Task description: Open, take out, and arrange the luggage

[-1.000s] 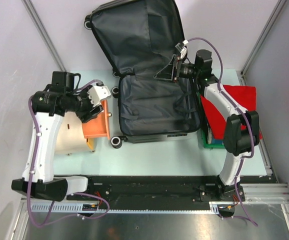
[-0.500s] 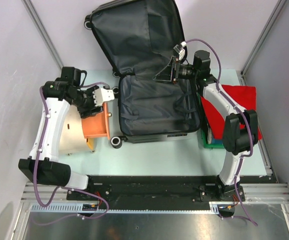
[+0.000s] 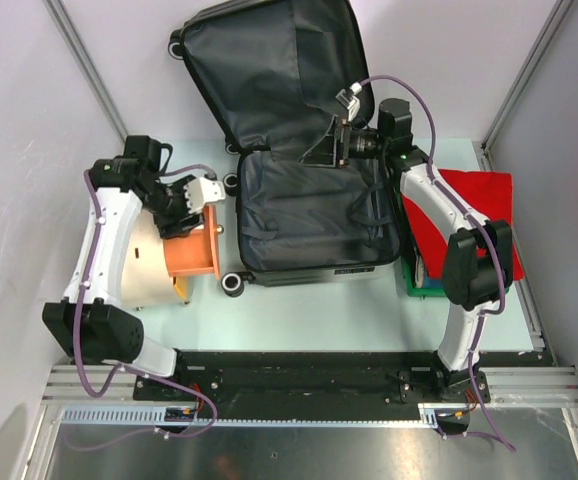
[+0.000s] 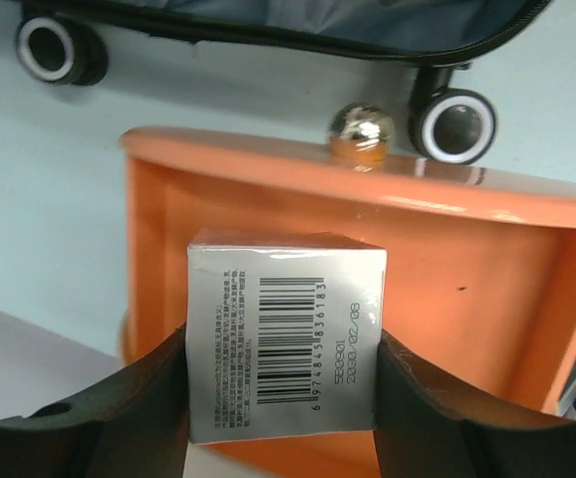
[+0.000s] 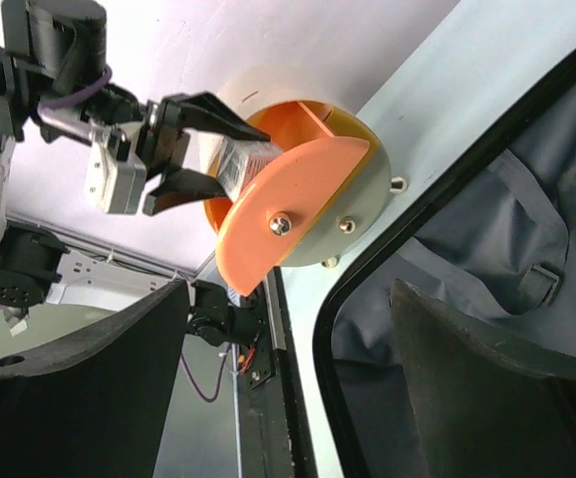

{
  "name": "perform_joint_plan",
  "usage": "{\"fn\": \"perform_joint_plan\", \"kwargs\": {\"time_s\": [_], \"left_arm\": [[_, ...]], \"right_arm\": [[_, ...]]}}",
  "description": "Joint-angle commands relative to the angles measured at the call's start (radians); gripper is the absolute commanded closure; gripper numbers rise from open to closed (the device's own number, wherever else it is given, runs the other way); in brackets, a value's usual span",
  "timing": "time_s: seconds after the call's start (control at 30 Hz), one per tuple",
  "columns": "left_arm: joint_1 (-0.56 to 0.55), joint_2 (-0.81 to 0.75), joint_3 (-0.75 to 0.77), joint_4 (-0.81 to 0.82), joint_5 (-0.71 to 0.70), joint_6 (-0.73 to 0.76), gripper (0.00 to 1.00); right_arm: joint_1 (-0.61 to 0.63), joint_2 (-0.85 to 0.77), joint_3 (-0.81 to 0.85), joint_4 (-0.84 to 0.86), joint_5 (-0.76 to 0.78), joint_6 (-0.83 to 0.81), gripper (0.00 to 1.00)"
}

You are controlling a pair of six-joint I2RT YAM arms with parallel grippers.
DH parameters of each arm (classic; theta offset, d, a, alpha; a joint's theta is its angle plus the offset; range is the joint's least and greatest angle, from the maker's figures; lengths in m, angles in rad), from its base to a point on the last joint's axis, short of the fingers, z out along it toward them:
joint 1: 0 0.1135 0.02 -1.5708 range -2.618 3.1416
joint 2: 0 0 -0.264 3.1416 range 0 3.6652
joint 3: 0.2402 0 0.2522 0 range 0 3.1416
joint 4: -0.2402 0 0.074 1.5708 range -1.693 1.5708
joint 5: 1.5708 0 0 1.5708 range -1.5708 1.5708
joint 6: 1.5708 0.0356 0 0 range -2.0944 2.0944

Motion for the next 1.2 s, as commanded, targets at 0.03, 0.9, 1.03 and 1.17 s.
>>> {"fn": "perform_joint_plan", "kwargs": {"time_s": [0.03,0.9,1.03,1.17], "left_arm": [[0.04,0.017,0.176,-0.105,0.065,-0.018,0.29],[0.511,0.062,0.36,0.05,0.118,-0.885,0.16],[0.532,0.005,0.232,0.107,0.094,-0.906,0.17],[0.514,0.025,0.261,0.153,0.228,-0.895,0.19]], "right_arm": [[0.039,0.033,0.099,-0.168,0.012,-0.207,0.14],[0.354,0.203,0.32,-0.488,0.194,-0.798,0.52],[0.421,0.258,0.371,-0.45,0.222,-0.803,0.52],[0.438,0.297,0.424,-0.441,0.222,-0.783,0.52]]}}
